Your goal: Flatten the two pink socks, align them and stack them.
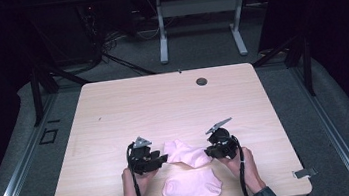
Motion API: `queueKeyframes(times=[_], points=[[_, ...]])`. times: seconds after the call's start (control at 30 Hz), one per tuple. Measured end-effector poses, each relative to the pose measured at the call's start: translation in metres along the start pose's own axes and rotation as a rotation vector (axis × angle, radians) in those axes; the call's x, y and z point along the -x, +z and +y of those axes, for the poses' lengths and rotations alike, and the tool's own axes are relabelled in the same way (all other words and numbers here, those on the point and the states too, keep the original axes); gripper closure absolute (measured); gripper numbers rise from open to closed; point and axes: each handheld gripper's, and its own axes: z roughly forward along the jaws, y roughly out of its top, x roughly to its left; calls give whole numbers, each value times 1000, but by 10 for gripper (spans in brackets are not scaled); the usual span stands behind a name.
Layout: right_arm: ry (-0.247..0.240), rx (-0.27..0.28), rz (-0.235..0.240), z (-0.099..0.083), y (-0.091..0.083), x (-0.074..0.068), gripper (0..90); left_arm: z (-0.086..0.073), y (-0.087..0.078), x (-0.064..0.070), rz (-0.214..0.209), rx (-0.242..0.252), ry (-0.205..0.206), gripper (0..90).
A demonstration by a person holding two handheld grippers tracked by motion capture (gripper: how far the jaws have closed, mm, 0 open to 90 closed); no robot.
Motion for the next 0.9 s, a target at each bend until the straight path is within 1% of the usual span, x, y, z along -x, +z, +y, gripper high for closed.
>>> queueKeyframes(times=[0.03,0.1,0.17,0.23,0.27,0.3,0.33,0.37,0.43,0.5,0.6,0.67,0.77,0.8,0.83,0.87,0.9], points=[[-4,-7,-3,-1,-1,1,776,-1,-2,-1,6,7,-6,524],[4,-3,11,-2,-3,3,745,-1,-6,-1,27,11,-1,478],[20,18,19,-5,-6,4,714,-1,-11,0,40,25,13,449],[27,22,26,-8,-9,7,691,0,-14,5,54,34,39,412],[27,21,27,-10,-9,8,678,1,-15,8,56,33,57,396],[38,30,33,-12,-9,8,673,1,-17,11,63,33,79,373],[36,22,39,-13,-9,10,666,2,-18,15,65,36,95,353],[46,28,44,-15,-9,10,667,3,-19,18,63,38,113,340],[43,22,47,-17,-7,11,678,4,-18,27,64,44,136,312],[61,32,60,-19,-4,13,713,6,-18,34,55,42,160,298],[91,48,87,-21,-1,16,806,7,-15,46,41,35,193,297],[110,68,111,-21,-1,18,866,7,-11,53,26,28,210,299],[120,74,119,-21,-1,18,879,8,-3,65,8,13,241,318],[128,80,120,-21,-1,17,881,9,0,69,0,4,258,343],[121,74,130,-20,-3,18,882,9,3,73,-9,2,267,352],[137,89,138,-20,-3,17,882,10,6,77,-20,-6,279,362],[138,93,144,-19,-4,18,882,11,10,82,-31,-9,289,378]])
